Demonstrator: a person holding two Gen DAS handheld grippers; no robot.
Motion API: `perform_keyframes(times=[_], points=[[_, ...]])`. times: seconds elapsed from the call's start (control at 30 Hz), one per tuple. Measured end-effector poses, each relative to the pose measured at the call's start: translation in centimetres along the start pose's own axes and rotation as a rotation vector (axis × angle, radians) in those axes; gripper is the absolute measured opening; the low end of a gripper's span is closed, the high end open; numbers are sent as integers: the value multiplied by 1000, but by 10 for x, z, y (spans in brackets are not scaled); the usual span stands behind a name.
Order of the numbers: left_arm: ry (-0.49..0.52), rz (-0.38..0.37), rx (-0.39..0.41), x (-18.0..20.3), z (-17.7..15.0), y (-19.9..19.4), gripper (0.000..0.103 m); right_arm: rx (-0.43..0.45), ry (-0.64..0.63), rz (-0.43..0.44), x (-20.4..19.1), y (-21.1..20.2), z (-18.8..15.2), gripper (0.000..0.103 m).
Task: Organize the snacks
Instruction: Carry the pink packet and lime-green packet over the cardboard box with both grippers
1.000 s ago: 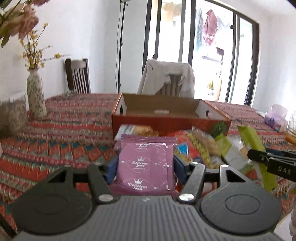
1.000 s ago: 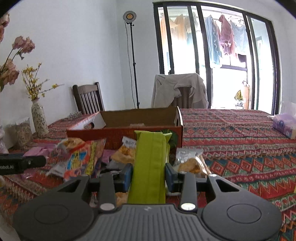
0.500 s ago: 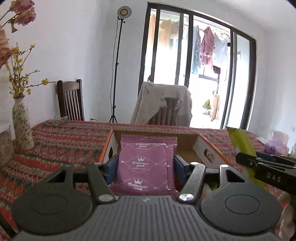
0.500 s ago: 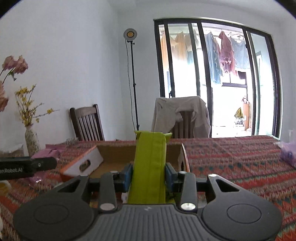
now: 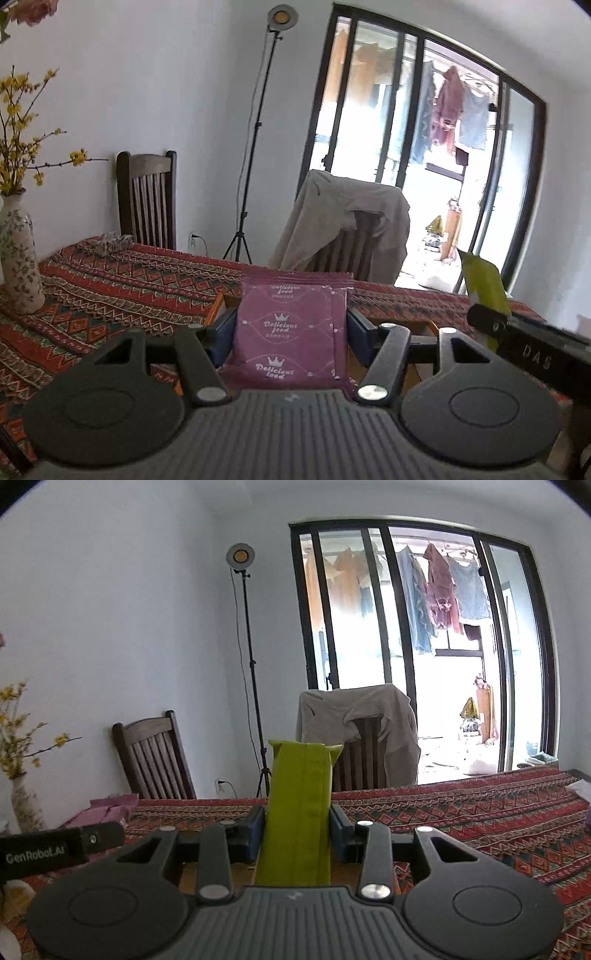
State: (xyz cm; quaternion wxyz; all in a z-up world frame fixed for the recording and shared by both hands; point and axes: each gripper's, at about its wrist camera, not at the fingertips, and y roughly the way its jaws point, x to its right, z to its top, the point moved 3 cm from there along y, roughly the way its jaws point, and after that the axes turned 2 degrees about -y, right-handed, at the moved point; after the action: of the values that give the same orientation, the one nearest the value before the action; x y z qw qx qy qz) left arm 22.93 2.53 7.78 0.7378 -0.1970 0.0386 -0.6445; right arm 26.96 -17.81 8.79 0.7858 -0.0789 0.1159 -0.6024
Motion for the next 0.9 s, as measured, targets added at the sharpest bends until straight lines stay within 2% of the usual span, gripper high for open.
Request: perform_keyframes(times=[0.17, 0.33, 0.67, 0.7, 0.77, 0.8, 0.87, 0.9], points=[[-30, 56, -13, -3, 5, 37, 63, -48, 13, -38, 3, 38, -11, 36], [-35, 124, -47, -12, -8, 60, 63, -111, 46, -58, 16, 65, -36, 36], [-41, 121, -150, -23, -30, 85, 63, -202, 29, -55, 17, 84, -66, 37], [-44, 121, -145, -25, -30, 85, 64, -207, 30, -58, 18, 84, -67, 38], [-49, 120, -118, -25, -29, 80, 81, -214, 32, -62, 19, 85, -68, 38], [-52, 119, -104, -25, -28, 77, 85, -214, 31, -66, 20, 85, -67, 40], [-50, 123, -70, -24, -27, 71, 102, -212, 31, -71, 20, 83, -69, 59], [-51, 121, -56, -23, -26, 68, 103, -209, 28, -75, 20, 80, -68, 77]])
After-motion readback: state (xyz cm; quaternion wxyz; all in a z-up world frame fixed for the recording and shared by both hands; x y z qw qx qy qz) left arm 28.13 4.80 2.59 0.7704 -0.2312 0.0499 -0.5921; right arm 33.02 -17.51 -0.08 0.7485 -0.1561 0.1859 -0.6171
